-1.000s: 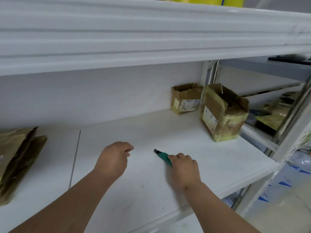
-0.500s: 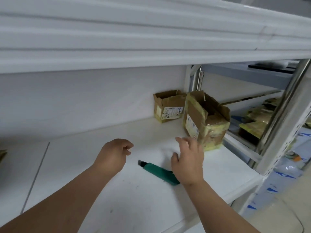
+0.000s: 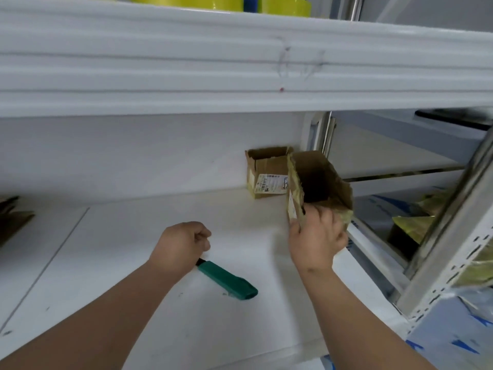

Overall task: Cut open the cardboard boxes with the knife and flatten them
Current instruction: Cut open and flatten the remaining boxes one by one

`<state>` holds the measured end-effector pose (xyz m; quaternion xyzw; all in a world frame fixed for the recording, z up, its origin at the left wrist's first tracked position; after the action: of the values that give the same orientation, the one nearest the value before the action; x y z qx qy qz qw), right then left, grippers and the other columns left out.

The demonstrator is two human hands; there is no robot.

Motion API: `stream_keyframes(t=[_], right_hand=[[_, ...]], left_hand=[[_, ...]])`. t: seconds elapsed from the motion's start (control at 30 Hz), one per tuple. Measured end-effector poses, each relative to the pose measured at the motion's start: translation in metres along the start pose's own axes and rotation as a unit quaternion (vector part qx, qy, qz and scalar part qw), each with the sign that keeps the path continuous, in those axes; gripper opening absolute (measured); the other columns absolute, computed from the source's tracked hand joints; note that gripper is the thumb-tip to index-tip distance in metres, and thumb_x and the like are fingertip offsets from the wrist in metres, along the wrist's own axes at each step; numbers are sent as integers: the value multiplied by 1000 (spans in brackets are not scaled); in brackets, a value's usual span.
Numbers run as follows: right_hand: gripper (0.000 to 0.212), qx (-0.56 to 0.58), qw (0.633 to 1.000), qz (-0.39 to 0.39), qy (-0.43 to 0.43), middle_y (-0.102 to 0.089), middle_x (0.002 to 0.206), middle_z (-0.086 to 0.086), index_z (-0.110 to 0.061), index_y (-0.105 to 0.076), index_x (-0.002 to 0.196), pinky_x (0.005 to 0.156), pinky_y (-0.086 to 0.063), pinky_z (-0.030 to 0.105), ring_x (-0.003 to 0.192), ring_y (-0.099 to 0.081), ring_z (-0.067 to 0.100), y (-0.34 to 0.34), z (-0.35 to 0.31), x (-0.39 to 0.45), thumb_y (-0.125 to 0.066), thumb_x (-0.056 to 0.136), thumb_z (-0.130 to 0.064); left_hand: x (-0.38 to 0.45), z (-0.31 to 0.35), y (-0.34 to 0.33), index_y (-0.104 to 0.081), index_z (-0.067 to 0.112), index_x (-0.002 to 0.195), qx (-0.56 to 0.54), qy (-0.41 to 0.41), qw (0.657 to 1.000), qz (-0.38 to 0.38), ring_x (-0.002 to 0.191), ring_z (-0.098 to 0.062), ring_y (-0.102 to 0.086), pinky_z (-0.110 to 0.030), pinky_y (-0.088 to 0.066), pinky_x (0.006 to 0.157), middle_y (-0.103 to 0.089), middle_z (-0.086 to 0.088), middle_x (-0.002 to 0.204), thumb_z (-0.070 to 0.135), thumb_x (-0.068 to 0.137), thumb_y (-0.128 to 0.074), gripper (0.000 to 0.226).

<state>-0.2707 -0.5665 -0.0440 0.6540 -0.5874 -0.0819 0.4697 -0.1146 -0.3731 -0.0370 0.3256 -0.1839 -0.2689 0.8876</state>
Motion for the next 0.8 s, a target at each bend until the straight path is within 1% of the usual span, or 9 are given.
stream_keyframes(t=[0.17,0.3,0.4,0.47,0.53,0.6,0.67,0.73,0.8], right_hand=[[17,33,999,26,-8,-59,115,8,-17,-66,105,97,-28,46,113,-37,32,5,6,11,-59,94,-27],[11,160,986,33,38,-57,104,5,-8,-62,98,92,-36,39,110,-41,28,8,9,7,-54,99,-16],[8,265,963,19,32,-50,103,1,-13,-55,93,85,-35,27,103,-46,21,13,4,1,-51,100,-12],[8,308,951,20,15,-52,107,3,-12,-56,95,81,-32,19,99,-47,16,17,-3,-3,-50,101,-13],[8,348,938,14,-5,-55,111,4,-14,-58,99,85,-37,22,97,-48,13,20,-12,-7,-50,102,-15],[10,379,925,-5,-25,-59,110,2,-25,-57,97,90,-47,34,97,-55,14,20,-23,-13,-50,102,-20],[18,403,914,-29,-45,-63,102,-2,-37,-52,89,89,-53,42,95,-60,15,20,-34,-21,-50,102,-24],[20,426,902,-46,-64,-64,96,-6,-36,-52,86,87,-54,42,92,-63,15,21,-46,-28,-51,101,-24],[19,441,893,-54,-74,-66,94,-7,-34,-53,85,86,-53,38,91,-63,15,20,-58,-34,-52,101,-23]], left_hand=[[-7,8,-1,-68,24,95,-10,18,1000,15,84,-3,-67,-22,-54,79,-71,10,83,2,90,-57,25],[-11,11,-5,-67,21,101,-32,15,999,21,82,-1,-67,-10,-51,61,-70,4,86,0,94,-51,27],[-13,11,-2,-67,22,107,-72,32,996,42,81,-3,-69,-18,-55,75,-70,2,100,-1,94,-51,31],[-14,8,4,-65,22,116,-55,30,996,58,84,1,-67,-11,-49,79,-67,8,113,-3,91,-56,37],[-17,6,12,-63,19,124,-38,21,996,74,88,4,-64,0,-41,72,-64,9,122,-7,90,-52,44],[-20,6,22,-59,16,130,-39,16,995,94,98,0,-63,1,-39,74,-61,7,128,-9,90,-48,48],[-22,5,34,-55,17,135,-45,15,992,118,114,-10,-61,-12,-44,88,-59,3,134,-8,89,-47,53],[-27,2,47,-51,24,139,-42,28,990,135,125,-19,-55,-30,-44,102,-54,3,141,1,91,-48,54],[-36,-2,62,-56,32,134,-107,45,984,133,125,-18,-52,-31,-43,101,-56,6,138,10,95,-45,46]])
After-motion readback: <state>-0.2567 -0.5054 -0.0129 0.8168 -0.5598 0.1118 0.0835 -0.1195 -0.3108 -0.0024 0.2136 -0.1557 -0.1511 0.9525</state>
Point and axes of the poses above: each hand's wrist, its own x-axis towards the middle knuckle, its own y-axis out of the back of the hand, z = x × y, the point moved 1 cm from there along x, towards the middle knuckle
